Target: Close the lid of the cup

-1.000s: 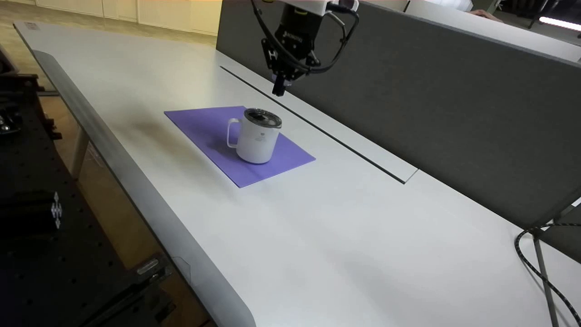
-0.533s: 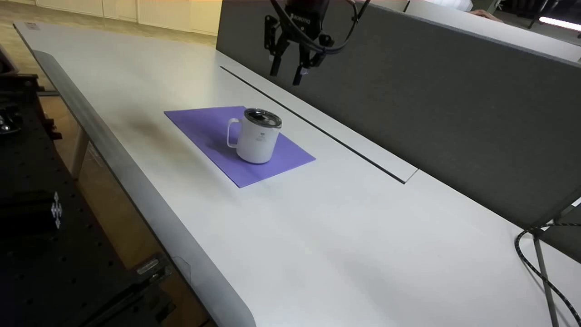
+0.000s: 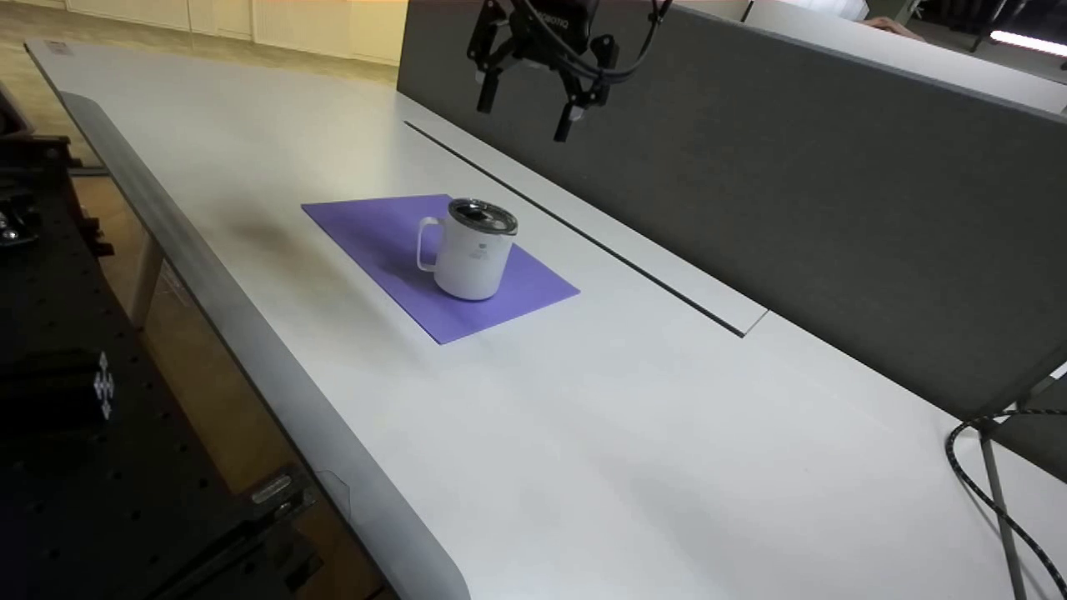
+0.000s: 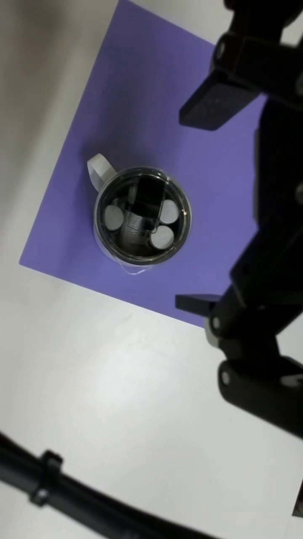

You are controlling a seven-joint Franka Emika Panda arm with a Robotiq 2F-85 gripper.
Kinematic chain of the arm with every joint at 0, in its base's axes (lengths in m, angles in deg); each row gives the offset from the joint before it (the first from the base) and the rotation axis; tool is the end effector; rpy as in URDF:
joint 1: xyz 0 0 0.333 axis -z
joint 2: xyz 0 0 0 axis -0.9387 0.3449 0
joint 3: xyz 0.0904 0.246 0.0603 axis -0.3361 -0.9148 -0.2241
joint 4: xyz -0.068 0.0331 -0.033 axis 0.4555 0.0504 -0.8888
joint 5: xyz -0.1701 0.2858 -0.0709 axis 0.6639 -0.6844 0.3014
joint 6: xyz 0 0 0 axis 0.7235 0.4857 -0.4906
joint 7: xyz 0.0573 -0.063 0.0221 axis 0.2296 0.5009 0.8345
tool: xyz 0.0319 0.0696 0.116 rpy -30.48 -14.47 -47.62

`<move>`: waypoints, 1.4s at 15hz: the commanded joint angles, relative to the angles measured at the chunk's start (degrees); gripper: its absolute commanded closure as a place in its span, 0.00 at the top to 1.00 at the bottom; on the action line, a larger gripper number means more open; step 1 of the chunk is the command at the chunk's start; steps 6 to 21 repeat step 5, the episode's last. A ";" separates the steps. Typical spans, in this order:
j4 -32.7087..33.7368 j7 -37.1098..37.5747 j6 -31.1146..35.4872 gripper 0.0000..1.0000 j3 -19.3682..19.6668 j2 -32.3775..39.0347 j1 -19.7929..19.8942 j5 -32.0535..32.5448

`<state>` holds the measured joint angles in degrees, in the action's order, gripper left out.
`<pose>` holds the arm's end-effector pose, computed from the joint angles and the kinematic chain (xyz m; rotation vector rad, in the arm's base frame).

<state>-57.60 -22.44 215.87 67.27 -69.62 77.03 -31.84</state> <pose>0.4735 -0.0779 0.2646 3.0500 0.4737 -0.1907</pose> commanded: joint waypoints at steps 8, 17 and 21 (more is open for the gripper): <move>0.03 -0.23 -0.70 1.00 0.63 0.00 -0.68 0.01; 0.03 -0.23 -0.70 1.00 0.63 0.00 -0.68 0.01; 0.03 -0.23 -0.70 1.00 0.63 0.00 -0.68 0.01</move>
